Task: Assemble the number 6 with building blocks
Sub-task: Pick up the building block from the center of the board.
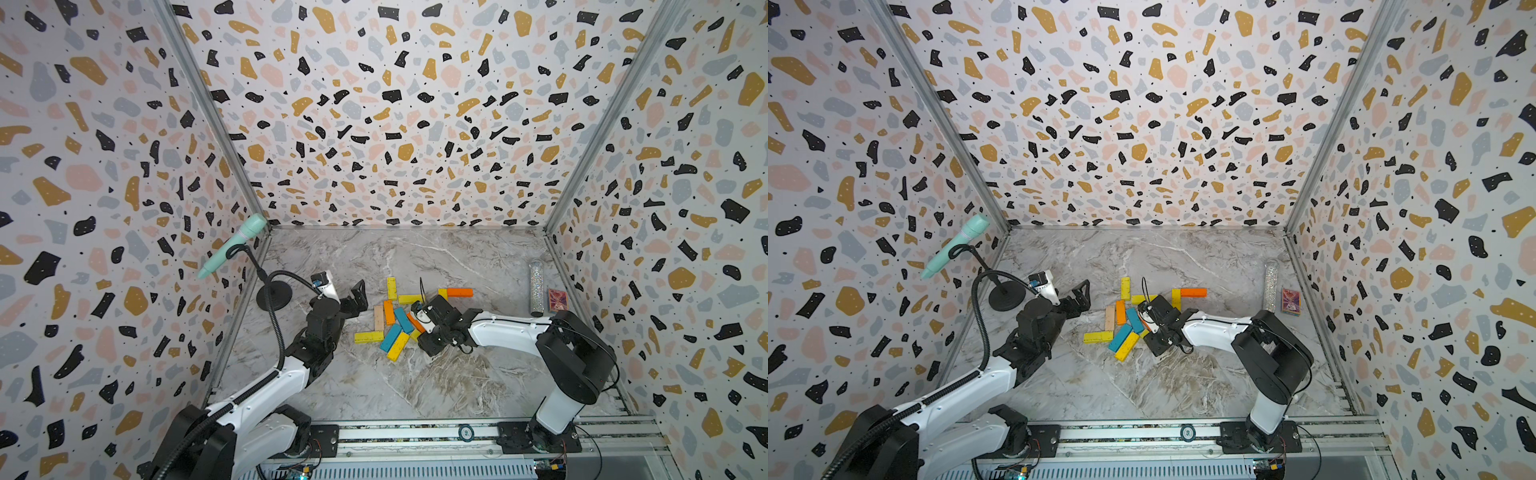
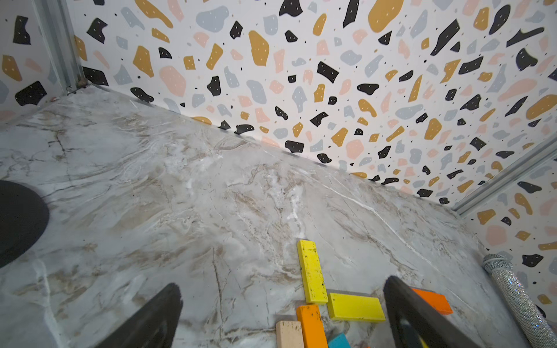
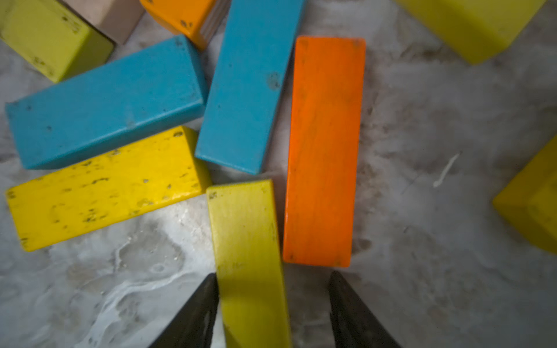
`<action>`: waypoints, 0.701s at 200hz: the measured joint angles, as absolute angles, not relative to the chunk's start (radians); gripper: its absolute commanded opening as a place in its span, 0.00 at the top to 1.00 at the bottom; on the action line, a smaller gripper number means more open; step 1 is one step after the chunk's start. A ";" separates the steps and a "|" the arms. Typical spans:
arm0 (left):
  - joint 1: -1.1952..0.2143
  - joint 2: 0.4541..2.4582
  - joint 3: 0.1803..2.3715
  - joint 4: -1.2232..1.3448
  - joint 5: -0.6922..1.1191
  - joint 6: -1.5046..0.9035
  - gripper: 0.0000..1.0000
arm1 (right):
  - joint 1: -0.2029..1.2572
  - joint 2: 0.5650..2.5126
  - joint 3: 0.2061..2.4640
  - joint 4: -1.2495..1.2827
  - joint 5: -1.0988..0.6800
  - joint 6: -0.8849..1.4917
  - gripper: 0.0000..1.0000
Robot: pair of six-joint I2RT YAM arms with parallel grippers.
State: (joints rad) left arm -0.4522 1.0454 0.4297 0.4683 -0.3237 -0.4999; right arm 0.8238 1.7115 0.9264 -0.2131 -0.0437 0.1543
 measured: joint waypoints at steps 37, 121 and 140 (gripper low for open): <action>-0.448 1.031 0.429 0.472 -0.325 -0.500 0.01 | 0.830 1.727 0.940 -0.207 -0.022 0.164 0.63; -0.445 1.027 0.429 0.472 -0.321 -0.500 0.01 | 0.807 1.579 0.868 -0.264 -0.045 0.247 0.83; -0.445 1.032 0.429 0.473 -0.305 -0.498 0.00 | 0.733 1.482 0.840 -0.274 -0.062 0.302 0.83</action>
